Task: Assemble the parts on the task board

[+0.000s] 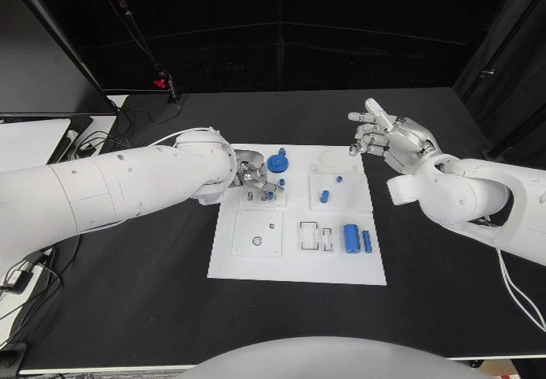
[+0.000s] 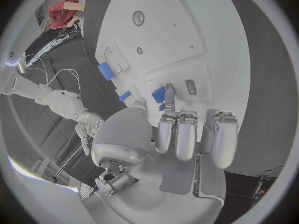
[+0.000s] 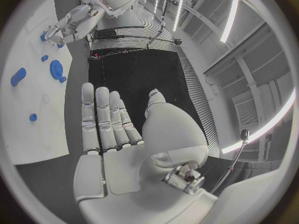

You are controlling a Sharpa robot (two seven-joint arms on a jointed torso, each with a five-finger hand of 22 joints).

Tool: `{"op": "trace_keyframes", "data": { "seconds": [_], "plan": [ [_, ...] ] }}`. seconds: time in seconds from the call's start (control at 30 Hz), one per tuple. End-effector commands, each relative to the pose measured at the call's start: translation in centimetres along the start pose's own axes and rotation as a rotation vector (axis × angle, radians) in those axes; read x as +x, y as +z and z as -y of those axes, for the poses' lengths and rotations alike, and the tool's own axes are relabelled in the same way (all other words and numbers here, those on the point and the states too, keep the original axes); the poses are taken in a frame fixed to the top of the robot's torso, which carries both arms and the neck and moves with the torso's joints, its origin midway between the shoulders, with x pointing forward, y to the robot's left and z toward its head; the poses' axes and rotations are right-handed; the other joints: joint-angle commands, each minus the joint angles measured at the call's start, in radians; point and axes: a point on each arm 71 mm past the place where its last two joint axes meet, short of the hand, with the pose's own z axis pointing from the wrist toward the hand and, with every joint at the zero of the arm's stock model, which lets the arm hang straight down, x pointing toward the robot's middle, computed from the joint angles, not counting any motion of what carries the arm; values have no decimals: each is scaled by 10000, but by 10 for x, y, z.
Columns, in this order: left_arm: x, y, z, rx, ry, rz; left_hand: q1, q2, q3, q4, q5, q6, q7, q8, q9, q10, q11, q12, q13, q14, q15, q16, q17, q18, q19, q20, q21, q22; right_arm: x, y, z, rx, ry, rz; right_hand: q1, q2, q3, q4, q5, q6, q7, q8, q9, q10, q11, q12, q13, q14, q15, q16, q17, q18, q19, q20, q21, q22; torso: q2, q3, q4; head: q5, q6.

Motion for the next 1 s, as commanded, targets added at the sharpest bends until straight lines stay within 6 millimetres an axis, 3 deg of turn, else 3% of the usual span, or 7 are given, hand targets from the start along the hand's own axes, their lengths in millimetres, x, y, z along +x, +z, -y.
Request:
{"op": "trace_keyframes", "data": {
  "seconds": [0.03,0.4,1.0],
  "plan": [
    [2,0,0,-115,-36,-320,89,8,-40,5,71,53,-12,-40,20,1027,-80,35,2633,1051,-44,8,2632,-63,1044,-83,31,2631,0,0,1,64,39,-18,11,86,-66,-15,-26,-94,83,45,-7,-64,8,-18,-21,-55,-10,45,-19,94,-21,58,-55,-13,4,-1,5,-22,-14],
    [1,3,2,-183,-20,-333,454,260,110,18,512,217,-61,-361,172,1027,-131,35,2633,1051,-70,8,2632,-63,1044,-110,31,2631,-2,0,4,225,23,53,41,100,-78,-23,-14,-128,84,85,-9,-96,20,-13,-102,-105,3,56,-77,92,-39,69,-82,-44,4,-5,-1,-52,-37],
    [0,4,2,-205,-48,-234,703,534,324,23,864,384,-119,-540,381,1027,-185,35,2633,1051,-99,8,2632,-63,1044,-135,31,2631,-3,-1,9,455,27,86,74,121,-101,-25,1,-176,89,148,-12,-154,39,-6,-225,-187,24,71,-166,90,-70,87,-126,-91,-3,-12,-2,-89,-62]
  ]
}}
